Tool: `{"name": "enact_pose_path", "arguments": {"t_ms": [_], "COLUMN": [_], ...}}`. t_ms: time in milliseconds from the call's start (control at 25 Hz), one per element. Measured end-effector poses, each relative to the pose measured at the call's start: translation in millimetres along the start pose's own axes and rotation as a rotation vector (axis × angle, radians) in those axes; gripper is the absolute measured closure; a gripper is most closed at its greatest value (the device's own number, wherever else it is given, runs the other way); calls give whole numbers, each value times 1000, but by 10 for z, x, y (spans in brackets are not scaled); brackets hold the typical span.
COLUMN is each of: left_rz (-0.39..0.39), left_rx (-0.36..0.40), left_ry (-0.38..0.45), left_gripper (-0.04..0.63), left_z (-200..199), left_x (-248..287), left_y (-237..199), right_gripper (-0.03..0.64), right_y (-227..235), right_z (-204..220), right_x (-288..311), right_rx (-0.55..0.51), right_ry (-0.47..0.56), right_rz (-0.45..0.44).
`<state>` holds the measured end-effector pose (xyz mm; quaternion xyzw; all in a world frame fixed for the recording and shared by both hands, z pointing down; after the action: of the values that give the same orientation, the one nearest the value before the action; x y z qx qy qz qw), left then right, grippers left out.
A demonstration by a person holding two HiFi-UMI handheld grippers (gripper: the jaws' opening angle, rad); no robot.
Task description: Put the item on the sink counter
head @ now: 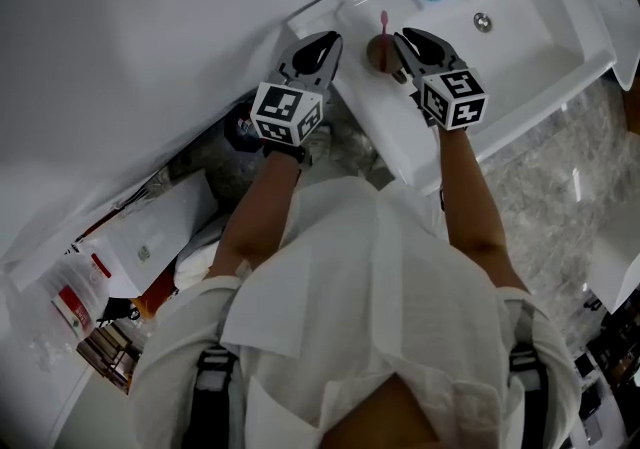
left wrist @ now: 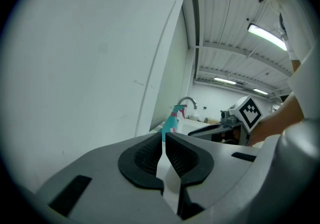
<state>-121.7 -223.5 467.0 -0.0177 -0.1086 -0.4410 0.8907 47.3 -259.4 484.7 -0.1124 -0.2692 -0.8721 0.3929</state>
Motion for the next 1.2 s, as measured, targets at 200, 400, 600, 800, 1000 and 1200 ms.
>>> {"name": "enact_pose_path", "arguments": {"t_ms": [200, 400, 600, 800, 1000, 1200], "left_rz": [-16, -48, -67, -70, -72, -90], "left_rx": [4, 3, 12, 24, 58, 81], "left_ry": [-3, -3, 5, 19, 33, 61], "left_gripper": [563, 566, 566, 568, 568, 568], "left_z": [-22, -70, -145, -232, -342, -484], "left_x": [-50, -114, -206, -294, -415, -557], "left_y": [-51, -125, -170, -184, -191, -232], "right_gripper": [557, 568, 580, 590, 595, 598], "right_y": [72, 136, 212, 258, 244, 232], "right_z": [16, 35, 21, -21, -57, -119], "right_x": [-191, -425, -686, -943, -1165, -1475], "right_rx": [4, 15, 17, 19, 2, -6], "right_ry": [22, 53, 97, 140, 177, 233], "right_rz": [47, 88, 144, 187, 216, 250]}}
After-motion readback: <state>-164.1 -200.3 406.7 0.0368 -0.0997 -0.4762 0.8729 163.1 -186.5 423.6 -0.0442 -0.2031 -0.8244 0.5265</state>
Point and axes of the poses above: the fingertips, and each gripper's own axes: x forward along the fingers, y to its right, z out of its underside, the point moved 5 cm from there along -x, backward along the fingers, and after that the axes turned 15 degrees about x, right-handed, at the moved point
